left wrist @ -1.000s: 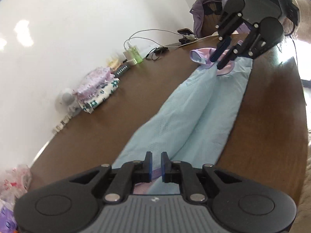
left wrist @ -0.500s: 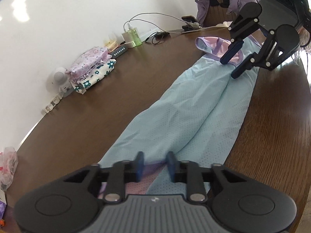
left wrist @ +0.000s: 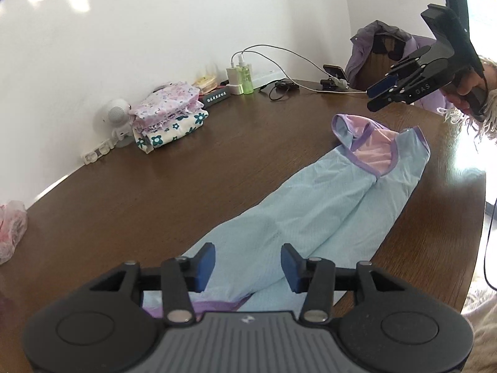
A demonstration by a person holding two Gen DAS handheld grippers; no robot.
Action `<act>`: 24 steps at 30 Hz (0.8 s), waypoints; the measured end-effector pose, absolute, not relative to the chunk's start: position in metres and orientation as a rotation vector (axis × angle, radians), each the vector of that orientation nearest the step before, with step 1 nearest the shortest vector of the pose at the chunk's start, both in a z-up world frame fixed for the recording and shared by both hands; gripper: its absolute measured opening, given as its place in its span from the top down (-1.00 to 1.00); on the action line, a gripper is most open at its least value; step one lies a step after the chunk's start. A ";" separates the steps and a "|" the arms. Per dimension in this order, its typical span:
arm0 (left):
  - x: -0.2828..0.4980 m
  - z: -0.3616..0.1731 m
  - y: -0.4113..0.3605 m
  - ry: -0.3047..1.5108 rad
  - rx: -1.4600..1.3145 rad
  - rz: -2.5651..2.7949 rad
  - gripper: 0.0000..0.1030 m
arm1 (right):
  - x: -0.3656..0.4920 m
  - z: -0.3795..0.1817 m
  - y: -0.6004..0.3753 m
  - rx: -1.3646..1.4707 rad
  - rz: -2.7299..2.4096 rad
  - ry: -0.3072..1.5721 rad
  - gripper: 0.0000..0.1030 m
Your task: Fold clothes
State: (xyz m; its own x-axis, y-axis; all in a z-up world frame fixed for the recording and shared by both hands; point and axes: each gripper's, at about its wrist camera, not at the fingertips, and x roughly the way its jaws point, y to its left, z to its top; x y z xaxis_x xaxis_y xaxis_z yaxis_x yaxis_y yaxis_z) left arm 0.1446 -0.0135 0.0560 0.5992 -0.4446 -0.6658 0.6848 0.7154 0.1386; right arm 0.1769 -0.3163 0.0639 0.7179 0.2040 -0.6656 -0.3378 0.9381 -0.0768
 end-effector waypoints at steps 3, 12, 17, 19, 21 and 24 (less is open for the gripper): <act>0.155 0.057 -0.046 0.680 0.365 -0.725 0.13 | 0.220 0.054 -0.335 -0.159 0.285 0.803 0.18; 0.182 0.024 -0.112 0.759 0.330 -0.798 0.26 | 0.231 0.039 -0.334 -0.157 0.384 0.825 0.90; 0.192 0.011 -0.105 0.817 0.278 -0.765 0.39 | 0.177 0.053 -0.329 -0.259 0.371 0.689 0.90; 0.190 0.011 -0.101 0.808 0.267 -0.763 0.39 | 0.156 0.059 -0.327 -0.299 0.366 0.634 0.90; 0.187 0.011 -0.101 0.798 0.269 -0.757 0.39 | 0.130 0.046 -0.318 -0.386 0.361 0.623 0.89; 0.184 0.010 -0.101 0.789 0.269 -0.750 0.34 | 0.113 0.022 -0.314 -0.436 0.337 0.668 0.89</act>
